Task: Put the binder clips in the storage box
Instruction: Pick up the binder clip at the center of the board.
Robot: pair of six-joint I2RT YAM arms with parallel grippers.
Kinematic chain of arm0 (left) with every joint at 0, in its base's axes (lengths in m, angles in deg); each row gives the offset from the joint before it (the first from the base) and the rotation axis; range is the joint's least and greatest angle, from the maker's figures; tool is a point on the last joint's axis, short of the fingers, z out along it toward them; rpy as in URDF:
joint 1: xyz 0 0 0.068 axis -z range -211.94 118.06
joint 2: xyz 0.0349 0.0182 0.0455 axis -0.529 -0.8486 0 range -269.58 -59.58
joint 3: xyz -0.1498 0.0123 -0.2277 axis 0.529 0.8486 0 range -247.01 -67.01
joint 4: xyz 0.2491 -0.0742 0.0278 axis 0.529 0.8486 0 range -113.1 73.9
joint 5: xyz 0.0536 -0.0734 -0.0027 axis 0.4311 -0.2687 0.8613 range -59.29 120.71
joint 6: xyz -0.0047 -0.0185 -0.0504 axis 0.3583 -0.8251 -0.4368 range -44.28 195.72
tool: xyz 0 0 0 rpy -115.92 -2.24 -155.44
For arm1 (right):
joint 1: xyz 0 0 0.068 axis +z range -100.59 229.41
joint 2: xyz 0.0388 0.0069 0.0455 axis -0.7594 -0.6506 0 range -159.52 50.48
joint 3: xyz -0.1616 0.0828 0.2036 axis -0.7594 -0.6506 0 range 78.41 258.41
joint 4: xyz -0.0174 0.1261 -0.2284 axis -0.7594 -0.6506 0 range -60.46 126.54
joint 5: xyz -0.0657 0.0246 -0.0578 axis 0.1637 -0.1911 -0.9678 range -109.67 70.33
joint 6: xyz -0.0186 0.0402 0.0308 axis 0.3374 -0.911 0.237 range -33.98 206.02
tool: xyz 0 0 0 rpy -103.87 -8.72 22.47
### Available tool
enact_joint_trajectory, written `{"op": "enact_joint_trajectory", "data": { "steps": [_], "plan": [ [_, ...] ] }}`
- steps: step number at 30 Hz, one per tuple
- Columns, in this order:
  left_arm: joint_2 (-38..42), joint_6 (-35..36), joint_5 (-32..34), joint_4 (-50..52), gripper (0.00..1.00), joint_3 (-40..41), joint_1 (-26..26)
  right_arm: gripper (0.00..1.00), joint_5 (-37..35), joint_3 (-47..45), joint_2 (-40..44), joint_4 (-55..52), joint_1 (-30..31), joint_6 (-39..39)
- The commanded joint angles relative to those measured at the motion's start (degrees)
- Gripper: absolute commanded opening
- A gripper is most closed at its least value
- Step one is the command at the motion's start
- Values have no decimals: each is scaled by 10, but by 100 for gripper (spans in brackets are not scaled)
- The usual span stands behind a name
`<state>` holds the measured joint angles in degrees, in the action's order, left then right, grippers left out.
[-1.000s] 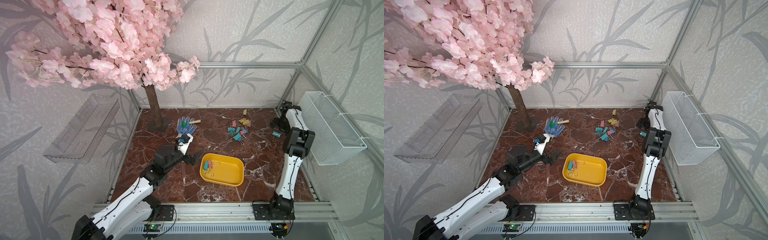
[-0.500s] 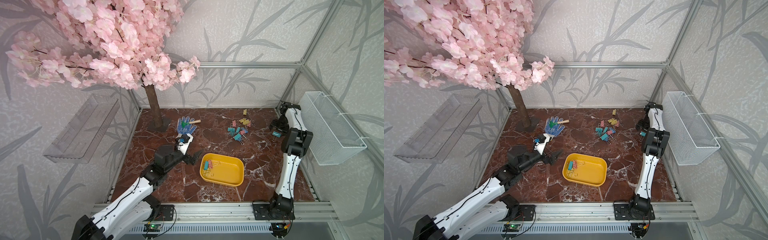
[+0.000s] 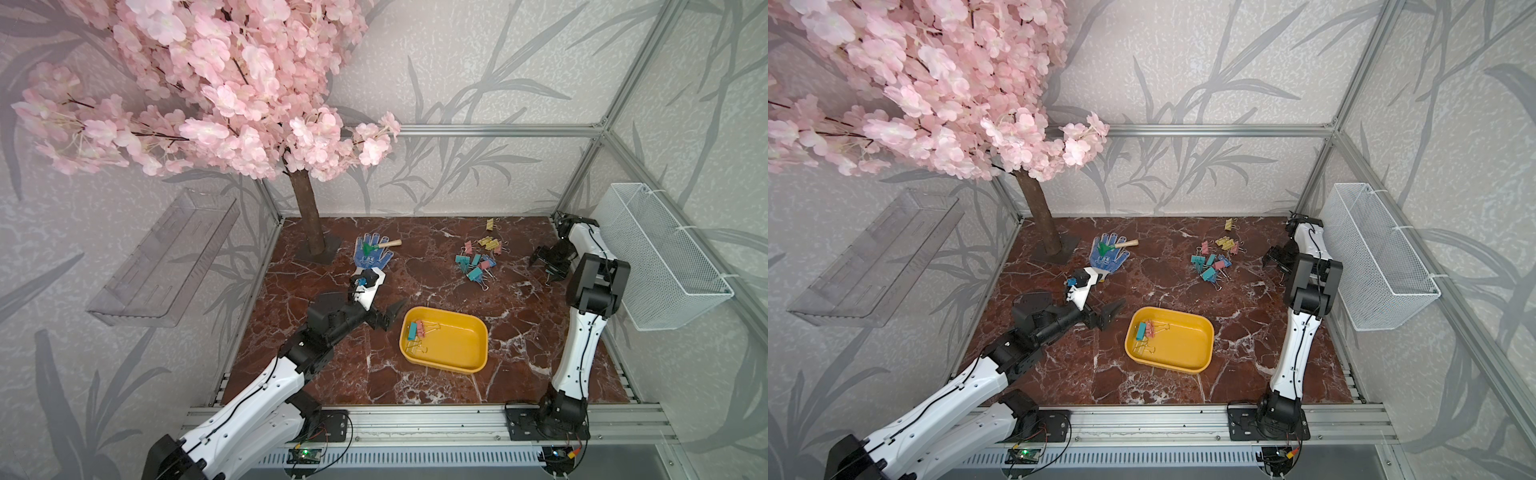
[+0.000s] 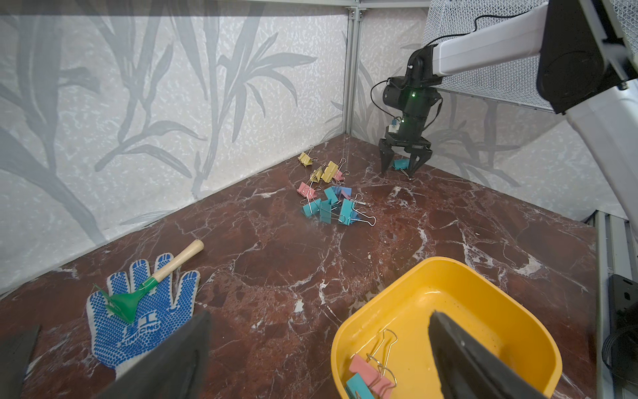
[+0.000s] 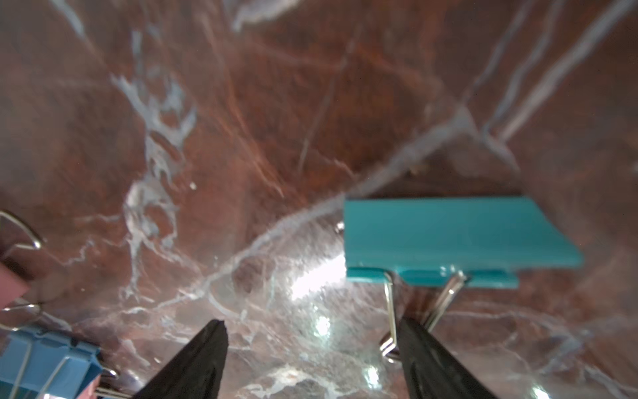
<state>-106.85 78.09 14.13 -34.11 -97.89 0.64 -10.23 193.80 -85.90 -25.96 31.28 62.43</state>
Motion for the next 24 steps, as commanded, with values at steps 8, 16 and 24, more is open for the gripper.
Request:
{"op": "enact_joint_trajectory", "data": {
  "steps": [8, 16, 24],
  "plan": [
    [6, 4, -3, -8, 100, 4, 3, 77, 43, -186, 85, 160, 3, -31],
    [7, 4, 0, -8, 100, 4, 2, 74, 75, -263, 126, 172, 48, -35],
    [8, 5, -1, -8, 100, 4, 2, 73, 82, -410, 208, 229, 107, -59]
  ]
}}
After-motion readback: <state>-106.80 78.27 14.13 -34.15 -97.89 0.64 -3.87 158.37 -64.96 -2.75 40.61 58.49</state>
